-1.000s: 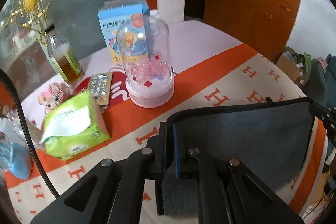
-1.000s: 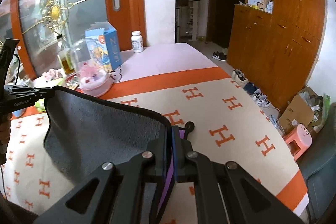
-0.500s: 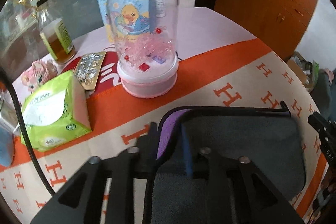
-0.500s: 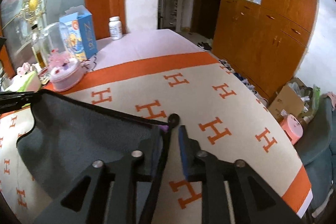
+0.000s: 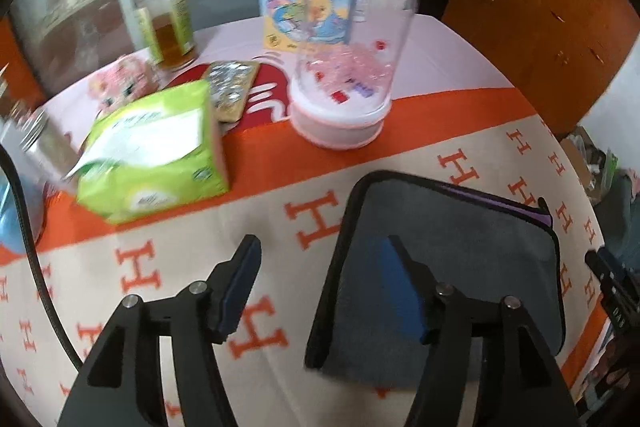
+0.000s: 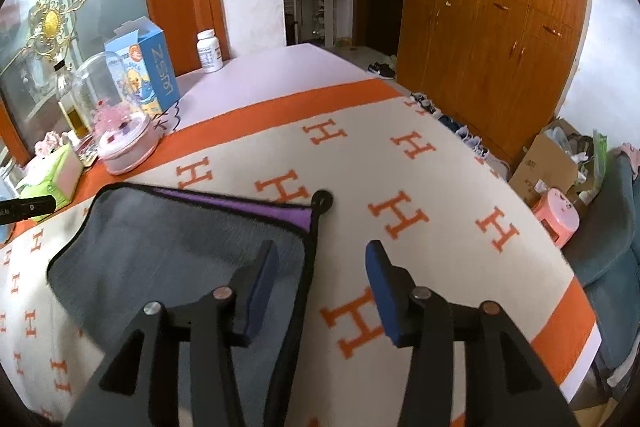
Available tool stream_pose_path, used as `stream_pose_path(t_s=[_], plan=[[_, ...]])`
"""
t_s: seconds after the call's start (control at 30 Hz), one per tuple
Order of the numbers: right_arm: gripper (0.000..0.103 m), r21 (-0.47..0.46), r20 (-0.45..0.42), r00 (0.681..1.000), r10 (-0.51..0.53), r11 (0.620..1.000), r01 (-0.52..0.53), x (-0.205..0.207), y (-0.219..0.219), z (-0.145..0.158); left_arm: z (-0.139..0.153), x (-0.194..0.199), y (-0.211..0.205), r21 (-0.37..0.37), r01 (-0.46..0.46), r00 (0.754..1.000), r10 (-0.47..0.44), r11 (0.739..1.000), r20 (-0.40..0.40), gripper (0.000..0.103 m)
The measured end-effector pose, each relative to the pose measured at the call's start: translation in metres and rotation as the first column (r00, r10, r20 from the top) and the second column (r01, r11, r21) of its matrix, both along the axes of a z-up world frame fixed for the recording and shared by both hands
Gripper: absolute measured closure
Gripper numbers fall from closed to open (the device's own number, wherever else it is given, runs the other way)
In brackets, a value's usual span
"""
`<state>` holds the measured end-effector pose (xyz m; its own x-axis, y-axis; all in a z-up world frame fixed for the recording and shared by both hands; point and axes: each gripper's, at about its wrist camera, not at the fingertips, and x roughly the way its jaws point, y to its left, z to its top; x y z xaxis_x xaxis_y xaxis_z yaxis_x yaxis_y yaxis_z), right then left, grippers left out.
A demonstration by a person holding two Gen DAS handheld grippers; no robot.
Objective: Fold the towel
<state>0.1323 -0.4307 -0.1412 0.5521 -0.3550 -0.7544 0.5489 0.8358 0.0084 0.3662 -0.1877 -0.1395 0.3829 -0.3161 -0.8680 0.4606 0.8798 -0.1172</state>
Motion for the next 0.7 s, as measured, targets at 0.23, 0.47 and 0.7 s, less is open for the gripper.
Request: stream_pose_path(t_s=[0.23, 0.47, 0.7], plan=[[0.044, 0.044, -0.016, 1.0, 0.013, 0.999, -0.013, -0.024, 0.03, 0.003, 0.017, -0.024, 0.051, -0.006, -0.112, 0.994, 0.112, 0.994, 0.004, 0.028], [0.037, 0.092, -0.014, 0.999, 0.046, 0.995, -0.044, -0.053, 0.071, 0.008, 0.036, -0.067, 0.118, -0.043, -0.185, 0.983, 0.185, 0.982, -0.009, 0.026], [0.031, 0.114, 0.004, 0.997, 0.072, 0.991, -0.072, -0.085, 0.112, 0.018, 0.056, -0.114, 0.175, -0.077, -0.22, 0.975, 0.222, 0.972, 0.018, 0.022]])
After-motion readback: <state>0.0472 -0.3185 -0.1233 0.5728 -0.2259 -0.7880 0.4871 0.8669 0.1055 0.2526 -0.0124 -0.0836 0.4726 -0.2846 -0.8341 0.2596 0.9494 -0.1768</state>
